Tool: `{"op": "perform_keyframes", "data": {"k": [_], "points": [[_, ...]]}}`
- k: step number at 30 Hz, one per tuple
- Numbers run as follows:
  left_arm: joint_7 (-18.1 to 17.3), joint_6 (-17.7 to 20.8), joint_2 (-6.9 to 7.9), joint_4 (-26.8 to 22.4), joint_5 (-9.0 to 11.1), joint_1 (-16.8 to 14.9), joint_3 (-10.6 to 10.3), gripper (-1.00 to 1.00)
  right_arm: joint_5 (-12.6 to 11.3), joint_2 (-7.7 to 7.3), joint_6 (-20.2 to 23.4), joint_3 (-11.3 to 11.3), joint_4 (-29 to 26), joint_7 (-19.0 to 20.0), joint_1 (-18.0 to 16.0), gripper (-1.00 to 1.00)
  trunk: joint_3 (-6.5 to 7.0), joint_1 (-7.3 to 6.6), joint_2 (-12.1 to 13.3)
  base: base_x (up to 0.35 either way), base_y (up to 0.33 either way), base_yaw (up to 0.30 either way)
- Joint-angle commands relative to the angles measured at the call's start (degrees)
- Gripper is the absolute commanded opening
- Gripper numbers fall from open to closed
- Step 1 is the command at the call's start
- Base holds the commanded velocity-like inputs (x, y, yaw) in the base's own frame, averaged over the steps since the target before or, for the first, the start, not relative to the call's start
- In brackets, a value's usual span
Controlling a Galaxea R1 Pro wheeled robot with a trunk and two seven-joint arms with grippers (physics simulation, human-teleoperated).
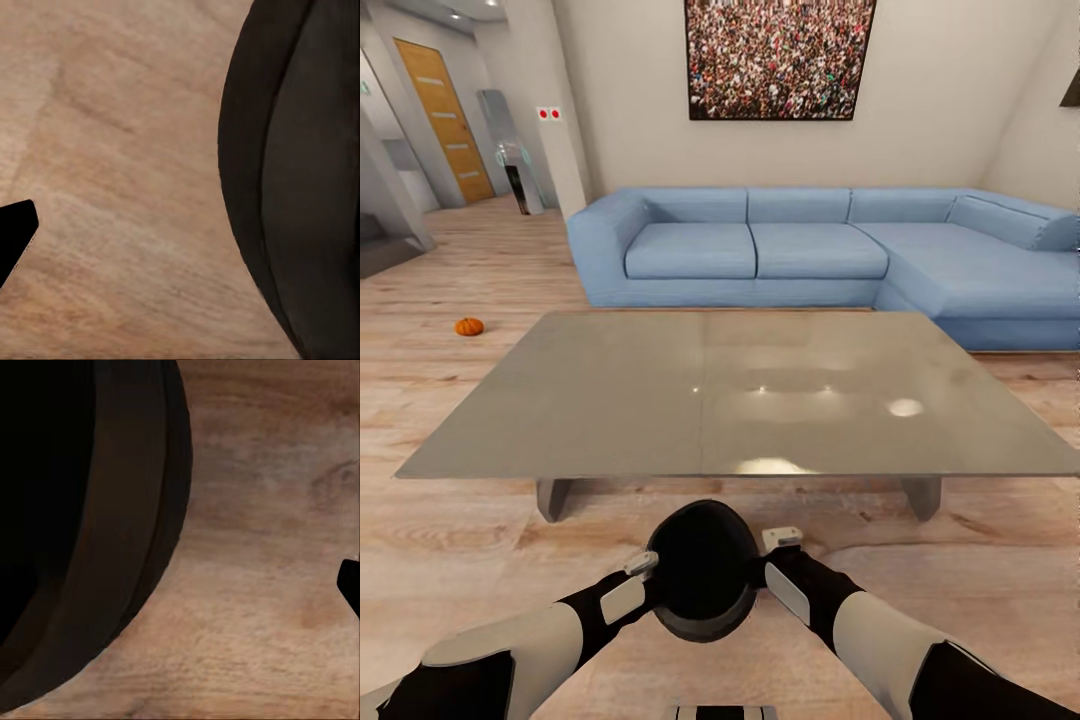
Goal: Place each of the two pumpkins and all three candles from the living room inside a cabinet in the living room (use any cabinet), then make sure every cabinet is closed, and position the cauldron so it is next to a table in the living room.
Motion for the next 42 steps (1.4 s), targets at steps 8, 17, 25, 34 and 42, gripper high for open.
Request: {"op": "perform_keyframes", "data": {"k": [8, 17, 25, 34, 42], "points": [[0.1, 0.0, 0.01, 0.0, 0.0, 0.0, -0.1, 1.0, 0.0, 0.01, 0.0, 0.0, 0.0, 0.0, 0.0, 1.0, 0.0, 0.0, 0.0, -0.239, 0.071, 0.0], [0.1, 0.0, -0.06, 0.0, 0.0, 0.0, 0.0, 1.0, 0.0, 0.08, 0.0, 0.0, 0.0, 0.0, 0.0, 1.0, 0.0, 0.0, 0.0, -0.008, 0.002, 0.0], [0.1, 0.0, -0.08, 0.0, 0.0, 0.0, 0.0, 1.0, 0.0, 0.09, -0.1, 0.0, 0.0, 0.0, 0.0, 1.0, 0.0, 0.0, 0.0, 0.0, 0.0, 0.0], [0.1, 0.1, -0.23, -0.1, 0.0, 0.0, 0.0, 1.0, 0.0, 0.09, 0.0, 0.0, 0.0, 0.0, 0.0, 1.0, 1.07, -1.32, 2.4, 0.0, 0.0, 0.0], [0.1, 0.1, -0.25, -0.1, 0.0, 0.0, 0.0, 1.0, 0.0, 0.09, -0.1, 0.0, 0.0, 0.0, 0.0, 1.0, 2.51, -3.08, 5.6, 0.0, 0.0, 0.0]]}}
